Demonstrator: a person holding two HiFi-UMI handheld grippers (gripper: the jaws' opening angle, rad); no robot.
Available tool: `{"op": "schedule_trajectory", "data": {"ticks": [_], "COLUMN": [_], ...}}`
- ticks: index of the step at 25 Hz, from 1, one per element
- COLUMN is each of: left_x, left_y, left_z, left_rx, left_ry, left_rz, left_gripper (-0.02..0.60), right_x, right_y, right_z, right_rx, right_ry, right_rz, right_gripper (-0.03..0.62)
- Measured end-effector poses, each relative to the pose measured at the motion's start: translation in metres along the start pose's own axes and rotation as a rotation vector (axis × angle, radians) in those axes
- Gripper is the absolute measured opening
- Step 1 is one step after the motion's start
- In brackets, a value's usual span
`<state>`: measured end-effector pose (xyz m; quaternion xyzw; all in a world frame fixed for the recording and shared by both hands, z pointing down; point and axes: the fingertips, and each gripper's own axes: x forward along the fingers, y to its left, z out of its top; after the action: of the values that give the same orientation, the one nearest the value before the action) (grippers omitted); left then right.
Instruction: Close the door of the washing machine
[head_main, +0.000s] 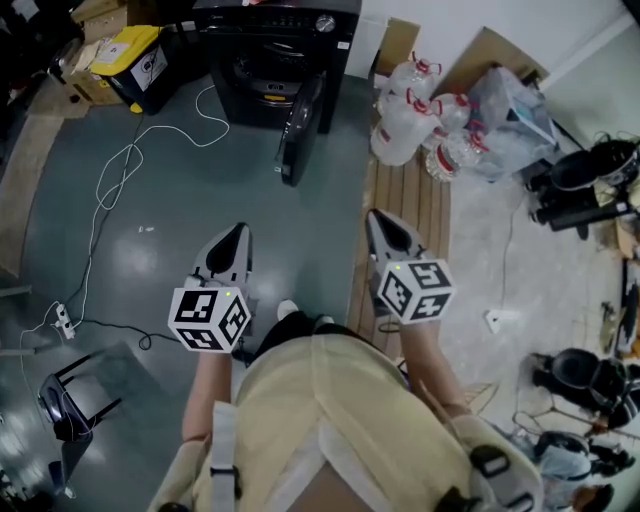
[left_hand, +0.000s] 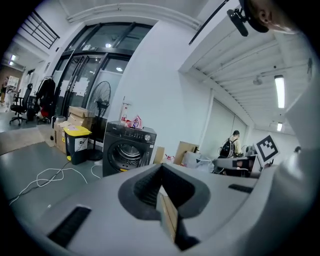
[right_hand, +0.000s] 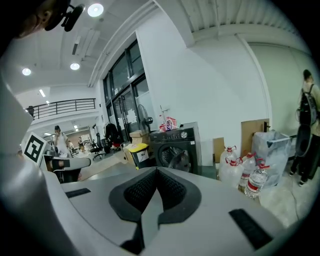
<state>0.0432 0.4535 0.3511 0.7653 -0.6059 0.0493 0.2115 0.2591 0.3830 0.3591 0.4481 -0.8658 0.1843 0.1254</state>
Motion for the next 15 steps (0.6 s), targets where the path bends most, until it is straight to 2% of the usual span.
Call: {"op": "schedule_trajectory", "data": {"ticks": [3, 7, 15], "left_x": [-0.001, 0.004, 0.033], "left_y": [0.008, 0.019, 0.021], "left_z": [-0.002, -0.004, -0.004], "left_rx": [0.015, 0.077, 0.067], "left_ry": [0.003, 0.027, 0.033], "left_rz": [-0.013, -0.010, -0.023], "left_gripper": [0.003, 0.003, 0.003], "right_x": [0.007, 0.017, 0.039], "right_y": [0.011, 0.024, 0.011], "right_z": [-0.001, -0.007, 0.000], "right_rx": [-0.007, 0.007, -0.009], "right_ry": [0.000, 0.010, -0.002], "right_rz": [0.000, 0.009, 0.019], "right_gripper": [0.006, 0.006, 0.006]}}
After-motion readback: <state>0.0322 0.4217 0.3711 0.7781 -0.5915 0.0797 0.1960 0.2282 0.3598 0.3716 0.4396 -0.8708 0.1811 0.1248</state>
